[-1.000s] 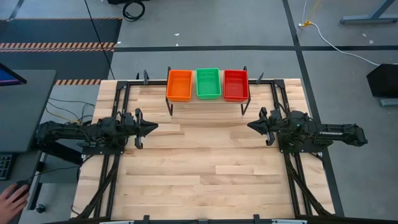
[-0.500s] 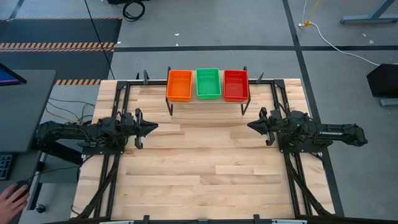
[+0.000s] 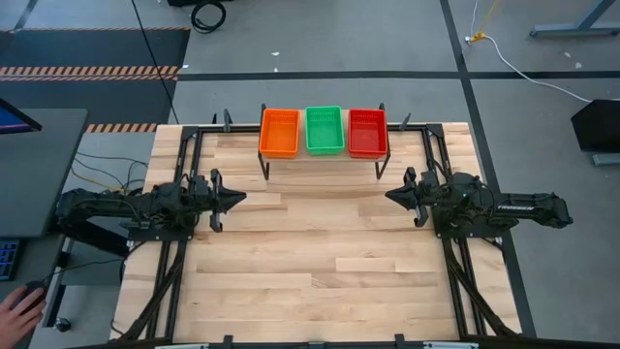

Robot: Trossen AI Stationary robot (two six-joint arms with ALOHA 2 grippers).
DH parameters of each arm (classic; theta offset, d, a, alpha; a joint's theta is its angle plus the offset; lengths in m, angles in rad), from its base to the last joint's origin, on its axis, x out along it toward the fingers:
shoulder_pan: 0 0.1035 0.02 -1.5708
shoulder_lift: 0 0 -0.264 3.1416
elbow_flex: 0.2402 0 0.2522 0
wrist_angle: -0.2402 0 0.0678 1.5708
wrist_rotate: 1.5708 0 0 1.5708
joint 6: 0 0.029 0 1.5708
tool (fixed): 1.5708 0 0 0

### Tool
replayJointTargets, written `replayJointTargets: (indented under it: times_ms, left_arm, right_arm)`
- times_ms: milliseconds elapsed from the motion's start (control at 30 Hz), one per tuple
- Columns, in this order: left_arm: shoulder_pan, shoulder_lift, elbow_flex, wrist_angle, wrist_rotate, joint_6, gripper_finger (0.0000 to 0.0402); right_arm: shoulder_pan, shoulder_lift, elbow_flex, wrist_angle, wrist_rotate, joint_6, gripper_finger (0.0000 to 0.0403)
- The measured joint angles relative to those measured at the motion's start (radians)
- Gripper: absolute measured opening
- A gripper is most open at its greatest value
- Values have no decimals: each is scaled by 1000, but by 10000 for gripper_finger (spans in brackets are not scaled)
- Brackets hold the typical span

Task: Stack baskets on shelf by color
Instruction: Return to Home Position

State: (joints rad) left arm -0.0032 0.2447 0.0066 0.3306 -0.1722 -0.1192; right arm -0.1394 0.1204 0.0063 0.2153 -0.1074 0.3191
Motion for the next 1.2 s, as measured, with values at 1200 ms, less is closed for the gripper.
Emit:
replayJointTargets:
  times_ms: [1200]
  left_arm:
    - [0,0,0,0,0,0,36]
  right_arm:
    - [0,0,0,0,0,0,13]
